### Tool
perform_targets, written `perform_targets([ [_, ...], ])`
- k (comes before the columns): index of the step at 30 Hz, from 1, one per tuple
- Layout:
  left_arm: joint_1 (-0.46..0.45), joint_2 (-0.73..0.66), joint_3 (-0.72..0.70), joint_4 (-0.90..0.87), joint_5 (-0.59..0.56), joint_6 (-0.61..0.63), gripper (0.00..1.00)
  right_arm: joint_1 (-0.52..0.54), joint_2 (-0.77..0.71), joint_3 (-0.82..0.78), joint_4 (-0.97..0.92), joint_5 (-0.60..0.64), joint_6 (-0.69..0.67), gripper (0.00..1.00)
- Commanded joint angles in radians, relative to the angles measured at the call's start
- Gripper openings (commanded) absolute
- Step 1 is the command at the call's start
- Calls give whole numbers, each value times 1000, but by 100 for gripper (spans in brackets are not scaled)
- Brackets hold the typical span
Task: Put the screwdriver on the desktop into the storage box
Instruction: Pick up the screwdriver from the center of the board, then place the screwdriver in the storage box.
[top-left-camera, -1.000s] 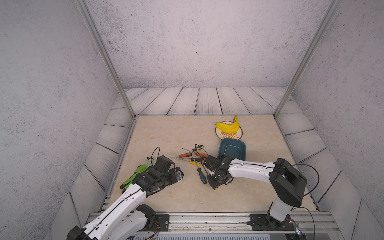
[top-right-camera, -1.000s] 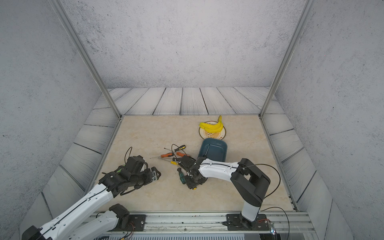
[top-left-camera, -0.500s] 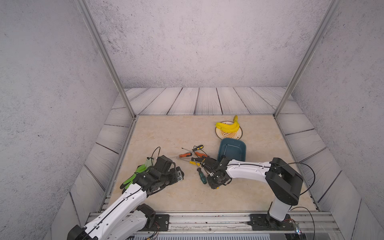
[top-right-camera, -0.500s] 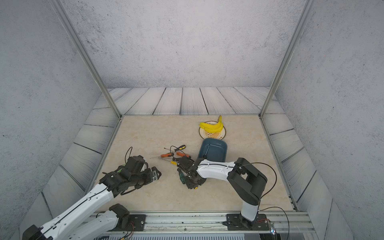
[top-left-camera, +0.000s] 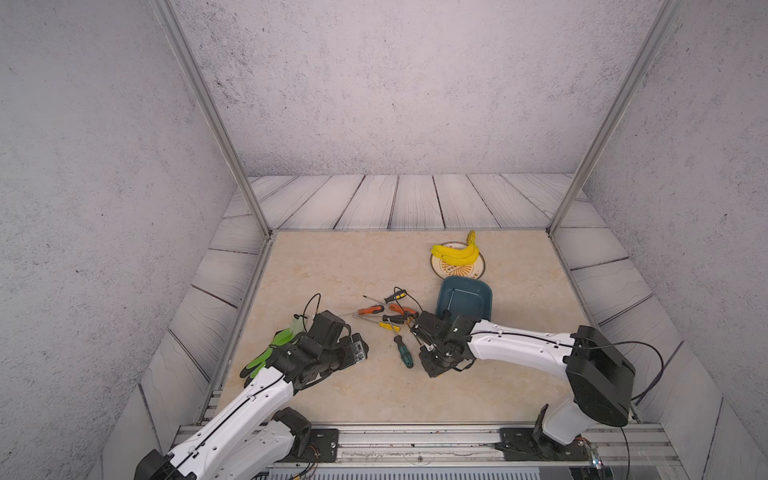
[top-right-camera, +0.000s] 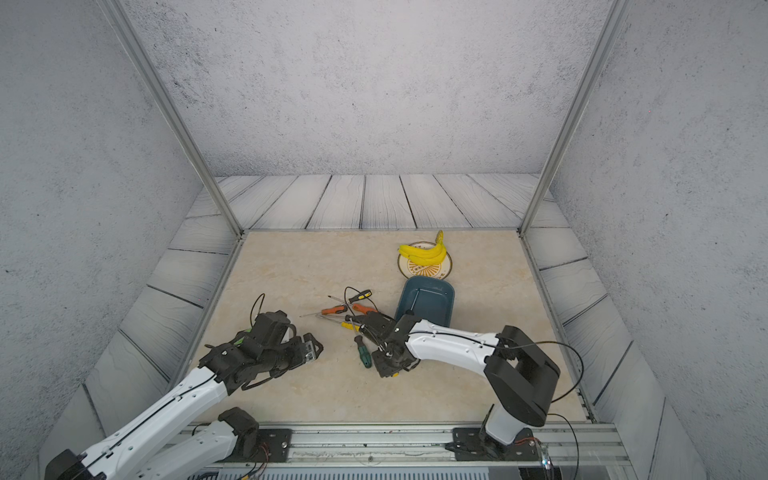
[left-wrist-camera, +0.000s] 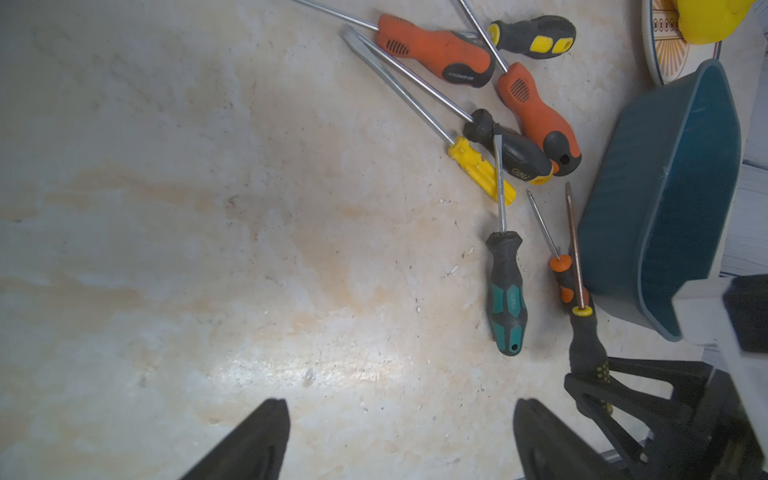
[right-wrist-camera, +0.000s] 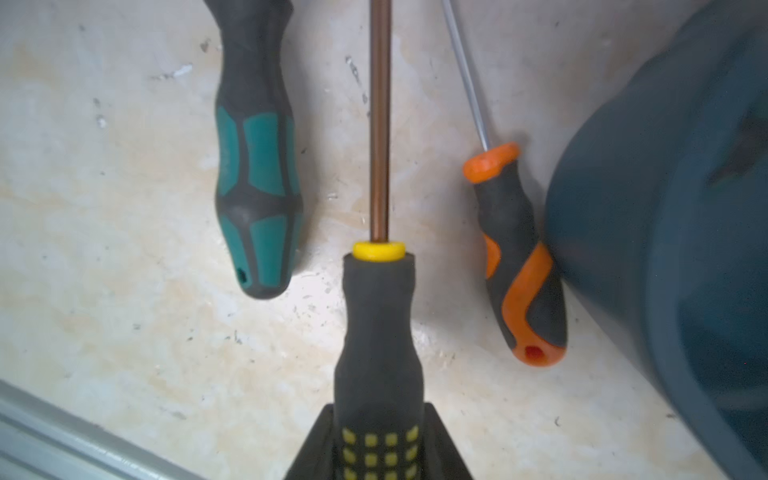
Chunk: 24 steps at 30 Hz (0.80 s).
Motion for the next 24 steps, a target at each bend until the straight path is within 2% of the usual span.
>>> perform_targets([
  [1,1,7,2,8,5,-2,90,5,-61,-1,-66,21,2,23],
  [9,0,66,51,13,64,19,90,0,-207,18,-125,68,22,23],
  [14,-6,108,76,50,104,25,90,-31,-249,57,-150,67,29,23],
  [24,-79,177,117,217,206,27,90,-228,-306,39,-132,-18,44,23],
])
